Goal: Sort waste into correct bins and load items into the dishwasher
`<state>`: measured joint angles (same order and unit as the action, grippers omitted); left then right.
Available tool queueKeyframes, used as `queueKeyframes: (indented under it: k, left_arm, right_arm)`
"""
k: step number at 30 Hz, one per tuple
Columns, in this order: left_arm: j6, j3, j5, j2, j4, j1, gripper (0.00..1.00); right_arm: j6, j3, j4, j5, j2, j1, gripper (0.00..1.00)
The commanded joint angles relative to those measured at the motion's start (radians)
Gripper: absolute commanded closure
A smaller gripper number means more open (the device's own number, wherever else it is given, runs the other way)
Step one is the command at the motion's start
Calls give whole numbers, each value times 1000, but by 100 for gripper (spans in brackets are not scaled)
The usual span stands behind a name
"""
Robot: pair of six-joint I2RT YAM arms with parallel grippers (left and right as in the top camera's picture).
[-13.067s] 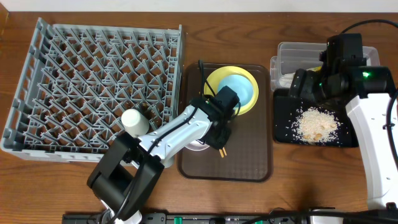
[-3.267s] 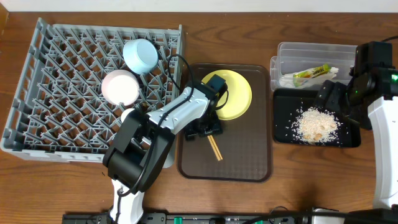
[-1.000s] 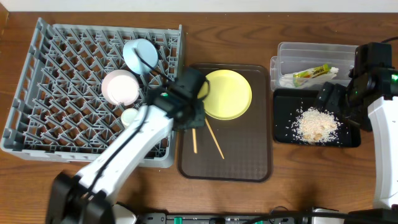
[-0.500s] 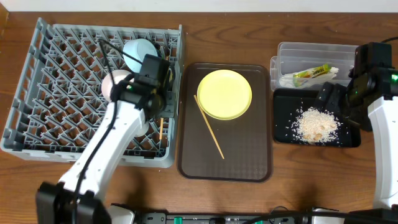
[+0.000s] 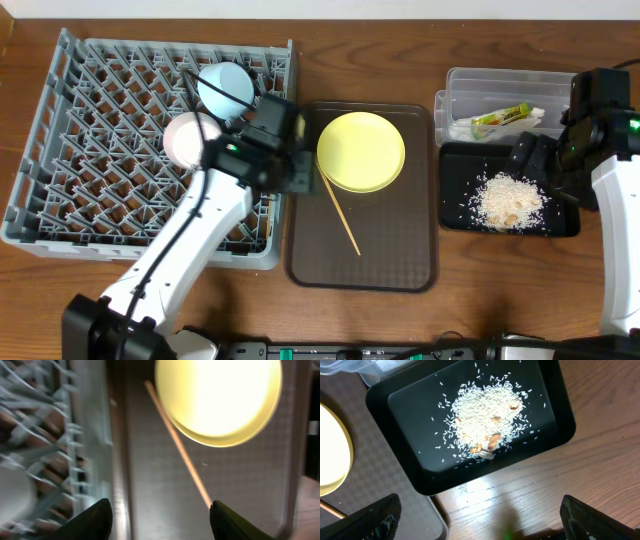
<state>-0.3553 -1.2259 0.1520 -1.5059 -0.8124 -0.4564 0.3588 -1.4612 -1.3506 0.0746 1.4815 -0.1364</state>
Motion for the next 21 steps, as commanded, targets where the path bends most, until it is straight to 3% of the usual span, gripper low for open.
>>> queueKeyframes:
  k: [1,7,17,21]
  left_arm:
    - [-224,-22,-5,-71,13,-80,34]
    - [-410,-22,-108,-286,51,-195,33]
    - [-428,-22,-108,-464,115,-237,34]
    - [-433,-22,-108,-495,84,-237,54]
  right_arm:
    - [-8,-3,-3,-4,-17,-6,1]
    - [-8,-3,-4,-5,-17,-6,1]
    - [-8,-3,-3,-5,-17,-6,1]
    - [-8,-3,-2,-5,-17,-6,1]
